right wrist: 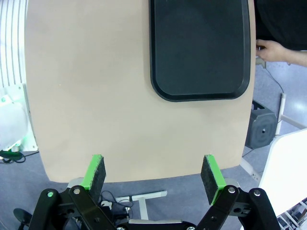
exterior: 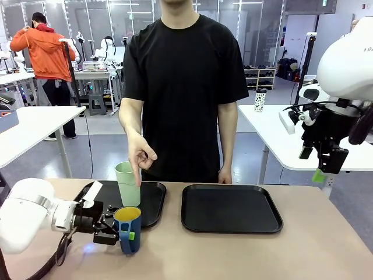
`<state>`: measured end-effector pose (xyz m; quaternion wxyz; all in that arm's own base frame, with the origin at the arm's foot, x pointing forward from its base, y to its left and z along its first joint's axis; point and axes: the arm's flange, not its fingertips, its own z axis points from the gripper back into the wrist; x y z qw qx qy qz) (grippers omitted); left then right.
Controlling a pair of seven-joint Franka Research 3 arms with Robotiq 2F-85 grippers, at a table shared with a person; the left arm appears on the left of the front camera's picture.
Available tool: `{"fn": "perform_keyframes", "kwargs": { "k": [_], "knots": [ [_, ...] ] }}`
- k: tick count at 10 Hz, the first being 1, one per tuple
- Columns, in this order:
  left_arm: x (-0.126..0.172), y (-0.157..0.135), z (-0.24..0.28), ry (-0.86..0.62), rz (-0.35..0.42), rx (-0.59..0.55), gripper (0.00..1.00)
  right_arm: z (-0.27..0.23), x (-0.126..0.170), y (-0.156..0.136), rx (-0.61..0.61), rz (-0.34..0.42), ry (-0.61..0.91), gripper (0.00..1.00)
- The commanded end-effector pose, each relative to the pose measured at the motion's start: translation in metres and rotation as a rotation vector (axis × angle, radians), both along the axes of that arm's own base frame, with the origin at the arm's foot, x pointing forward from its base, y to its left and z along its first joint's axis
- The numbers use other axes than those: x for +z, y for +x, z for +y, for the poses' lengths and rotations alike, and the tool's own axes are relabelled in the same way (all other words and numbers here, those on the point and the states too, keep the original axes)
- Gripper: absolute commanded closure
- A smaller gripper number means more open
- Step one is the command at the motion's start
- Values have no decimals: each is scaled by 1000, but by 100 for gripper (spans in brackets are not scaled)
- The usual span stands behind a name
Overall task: Sort and store the cups by type.
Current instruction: Pick up the Handle plastic cup and place it into the empty Flat Tray.
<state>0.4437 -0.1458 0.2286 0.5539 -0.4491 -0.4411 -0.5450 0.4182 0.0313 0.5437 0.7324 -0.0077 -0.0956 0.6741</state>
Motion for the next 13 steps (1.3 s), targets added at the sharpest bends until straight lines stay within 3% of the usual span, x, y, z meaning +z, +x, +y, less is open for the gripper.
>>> {"fn": "perform_keyframes", "kwargs": {
  "k": [1, 5, 11, 13],
  "knots": [
    [-11, -13, -9, -12, -40, -3, 48, 1, 0, -1, -16, 2, -11, 0],
    [30, -38, -25, -10, 21, -20, 48, 1, 0, -1, -16, 2, -11, 0],
    [66, -41, -12, 17, -37, -6, 48, 1, 0, -1, -16, 2, -11, 0],
    [50, -41, -24, -6, -12, -39, 48, 1, 0, -1, -16, 2, -11, 0]
  ]
}}
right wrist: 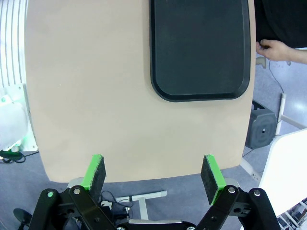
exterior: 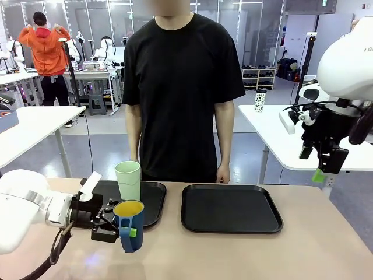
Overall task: Sort and store the cups by type.
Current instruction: Pick up the Handle plastic cup and place it into the empty Flat Tray.
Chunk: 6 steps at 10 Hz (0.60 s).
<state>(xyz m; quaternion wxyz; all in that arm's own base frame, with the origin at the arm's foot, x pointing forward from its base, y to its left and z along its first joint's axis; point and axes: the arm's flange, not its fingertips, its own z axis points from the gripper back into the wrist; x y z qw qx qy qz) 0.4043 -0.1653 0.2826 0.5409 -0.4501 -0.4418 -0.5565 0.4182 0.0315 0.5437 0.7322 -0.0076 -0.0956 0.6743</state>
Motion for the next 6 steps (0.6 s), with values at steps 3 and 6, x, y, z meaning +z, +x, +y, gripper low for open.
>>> {"fn": "perform_keyframes", "kwargs": {
  "k": [3, 6],
  "knots": [
    [-4, -2, -4, -2, 10, -12, 48, 1, 0, -1, -17, 2, -11, 0],
    [-5, -2, -3, 2, 12, -8, 24, 1, 0, -1, -17, 2, -11, 0]
  ]
}}
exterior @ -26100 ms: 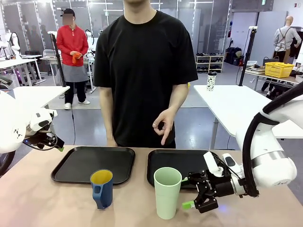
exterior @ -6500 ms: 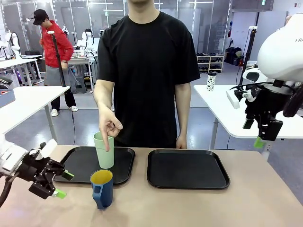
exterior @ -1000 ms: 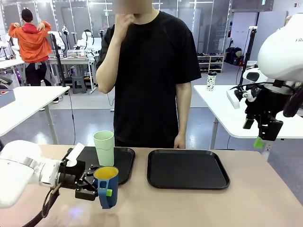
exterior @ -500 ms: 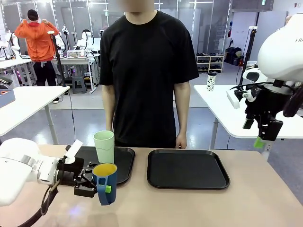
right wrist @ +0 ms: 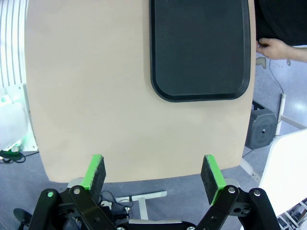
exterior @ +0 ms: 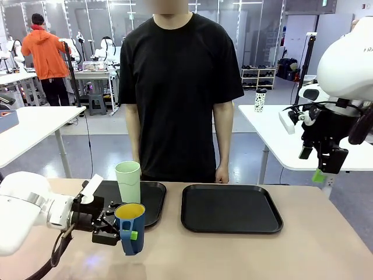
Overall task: Sort and store the cups by type.
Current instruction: Pick up the Handle plastic cup and place it into the empty Flat Tray.
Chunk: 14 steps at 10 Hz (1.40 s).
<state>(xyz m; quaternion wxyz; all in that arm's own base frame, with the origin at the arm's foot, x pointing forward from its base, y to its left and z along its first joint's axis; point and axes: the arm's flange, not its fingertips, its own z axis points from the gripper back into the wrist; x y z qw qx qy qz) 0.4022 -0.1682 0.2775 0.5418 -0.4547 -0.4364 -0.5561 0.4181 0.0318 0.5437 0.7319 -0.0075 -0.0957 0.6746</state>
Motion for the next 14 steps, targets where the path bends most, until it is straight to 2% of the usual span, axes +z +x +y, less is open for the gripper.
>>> {"fn": "perform_keyframes", "kwargs": {
  "k": [1, 2, 5, 7, 9, 10, 14],
  "knots": [
    [4, -6, -13, 9, -27, 15, 24, 0, 0, -1, -18, 2, -12, 0],
    [9, -8, -26, 6, -61, 78, 24, 0, 0, -1, -18, 2, -12, 0],
    [16, -8, -78, -19, -84, 203, 24, 0, 0, -1, -18, 2, -12, 0],
    [15, 1, -125, -1, -107, 299, 24, 0, 0, -1, -18, 2, -12, 0],
    [16, 18, -160, -65, -117, 420, 24, 0, 0, -1, -18, 2, -12, 0],
    [17, 27, -176, -76, -153, 449, 24, 0, 0, -1, -18, 2, -12, 0],
    [3, 50, -229, -44, -174, 462, 24, 0, 0, -1, -18, 2, -12, 0]
  ]
}}
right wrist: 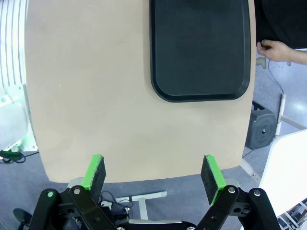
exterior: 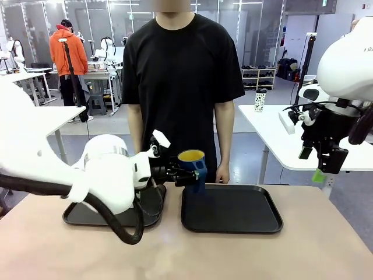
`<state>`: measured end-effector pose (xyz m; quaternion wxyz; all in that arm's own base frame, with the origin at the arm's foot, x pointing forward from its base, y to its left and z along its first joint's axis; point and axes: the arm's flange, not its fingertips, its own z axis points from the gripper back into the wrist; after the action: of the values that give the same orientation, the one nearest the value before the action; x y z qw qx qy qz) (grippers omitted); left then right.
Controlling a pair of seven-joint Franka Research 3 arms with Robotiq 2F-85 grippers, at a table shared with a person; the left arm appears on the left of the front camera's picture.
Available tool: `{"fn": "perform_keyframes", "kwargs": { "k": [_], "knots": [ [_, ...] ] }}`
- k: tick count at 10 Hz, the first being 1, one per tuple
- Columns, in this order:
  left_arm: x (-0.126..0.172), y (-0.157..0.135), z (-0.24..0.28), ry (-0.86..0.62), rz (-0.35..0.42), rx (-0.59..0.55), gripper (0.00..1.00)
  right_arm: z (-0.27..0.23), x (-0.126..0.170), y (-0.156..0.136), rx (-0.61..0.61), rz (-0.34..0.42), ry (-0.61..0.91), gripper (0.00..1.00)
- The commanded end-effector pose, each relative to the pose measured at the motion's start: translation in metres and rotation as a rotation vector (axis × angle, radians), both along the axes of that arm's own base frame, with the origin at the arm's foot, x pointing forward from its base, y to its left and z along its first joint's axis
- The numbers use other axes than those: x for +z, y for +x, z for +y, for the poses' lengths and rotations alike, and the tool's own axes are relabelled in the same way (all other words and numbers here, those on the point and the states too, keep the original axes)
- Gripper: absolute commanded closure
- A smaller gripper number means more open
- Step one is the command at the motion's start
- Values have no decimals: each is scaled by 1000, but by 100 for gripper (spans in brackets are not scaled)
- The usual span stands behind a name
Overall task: Sort and store the cups by type.
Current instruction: Pick up the Handle plastic cup and place it into the empty Flat Tray.
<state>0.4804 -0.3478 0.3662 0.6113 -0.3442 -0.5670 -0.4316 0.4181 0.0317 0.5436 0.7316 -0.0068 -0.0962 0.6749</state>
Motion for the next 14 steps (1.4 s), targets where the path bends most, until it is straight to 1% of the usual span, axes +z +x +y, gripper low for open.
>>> {"fn": "perform_keyframes", "kwargs": {
  "k": [1, 2, 3, 8, 9, 12, 13, 14],
  "knots": [
    [-87, -26, -56, 46, -59, 32, 24, 0, 0, -1, -19, 2, -13, 0],
    [-87, -28, -59, 54, -72, -9, 24, 0, 0, -1, -19, 2, -13, 0],
    [-5, 6, -10, 13, 0, -2, 24, 0, 0, -1, -19, 2, -13, 0],
    [-5, 6, -10, 13, 0, -2, 24, 0, 0, -1, -19, 2, -13, 0],
    [-6, 14, -11, 15, 0, 5, 24, 0, 0, -1, -19, 2, -13, 0],
    [-24, 23, -24, 21, 0, 5, 24, 0, 0, -1, -19, 2, -13, 0],
    [-33, 27, -29, 27, -3, 11, 24, 0, 0, -1, -19, 2, -13, 0],
    [-49, 34, -37, 28, -6, 6, 24, 0, 0, -1, -19, 2, -13, 0]
  ]
}}
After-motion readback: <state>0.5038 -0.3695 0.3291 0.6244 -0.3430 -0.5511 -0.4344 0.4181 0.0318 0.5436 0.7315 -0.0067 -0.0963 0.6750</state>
